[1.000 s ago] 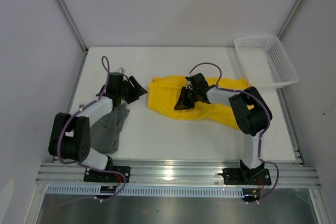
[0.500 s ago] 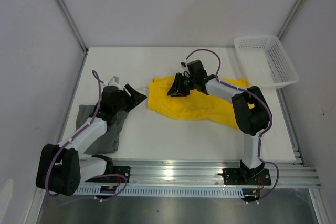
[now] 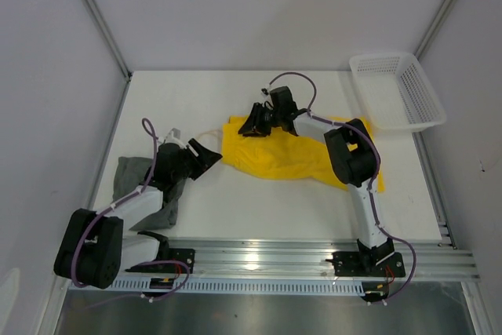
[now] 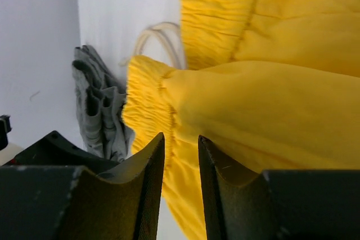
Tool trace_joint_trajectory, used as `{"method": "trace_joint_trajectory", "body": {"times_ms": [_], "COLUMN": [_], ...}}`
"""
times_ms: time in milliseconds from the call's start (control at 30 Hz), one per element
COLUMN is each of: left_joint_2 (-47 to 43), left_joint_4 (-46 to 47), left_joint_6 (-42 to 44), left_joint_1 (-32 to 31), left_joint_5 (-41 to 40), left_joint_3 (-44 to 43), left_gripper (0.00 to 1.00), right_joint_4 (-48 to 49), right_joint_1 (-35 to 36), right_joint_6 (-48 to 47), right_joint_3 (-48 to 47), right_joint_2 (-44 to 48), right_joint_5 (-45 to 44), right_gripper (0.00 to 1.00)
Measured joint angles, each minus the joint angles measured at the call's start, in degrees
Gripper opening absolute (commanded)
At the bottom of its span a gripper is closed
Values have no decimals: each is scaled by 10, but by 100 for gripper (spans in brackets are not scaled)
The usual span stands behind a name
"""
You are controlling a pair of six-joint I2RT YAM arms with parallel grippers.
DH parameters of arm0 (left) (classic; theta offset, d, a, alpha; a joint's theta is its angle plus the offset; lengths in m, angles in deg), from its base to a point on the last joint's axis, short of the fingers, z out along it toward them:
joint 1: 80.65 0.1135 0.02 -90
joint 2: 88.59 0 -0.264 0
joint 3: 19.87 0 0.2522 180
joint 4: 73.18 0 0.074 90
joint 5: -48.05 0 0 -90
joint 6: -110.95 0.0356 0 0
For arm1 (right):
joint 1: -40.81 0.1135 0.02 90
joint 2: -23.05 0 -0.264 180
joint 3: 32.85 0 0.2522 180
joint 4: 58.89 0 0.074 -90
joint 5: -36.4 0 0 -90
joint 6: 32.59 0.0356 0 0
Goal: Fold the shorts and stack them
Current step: Fold the shorts
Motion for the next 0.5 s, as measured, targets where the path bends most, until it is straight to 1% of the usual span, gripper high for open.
{"method": "trace_joint_trajectory", "body": {"times_ms": [100, 200, 500], "left_joint_2": [18, 50, 154], "left_joint_4": [34, 68, 163], "left_joint_6": [-11, -23, -58], "left_joint_1": [-5, -20, -63], "left_joint_5": [5, 8, -7], "left_joint_3": [10, 10, 13], "left_gripper": [71, 77, 79], "right_joint_4": [0, 0, 27], "right_joint_1": [-2, -5, -20], "right_joint_6": [6, 14, 28], "right_joint_3": [0, 0, 0], "right_joint_2": [-20, -35, -57], "right_joint_5": [-15, -26, -18], "right_gripper": [31, 31, 30]}}
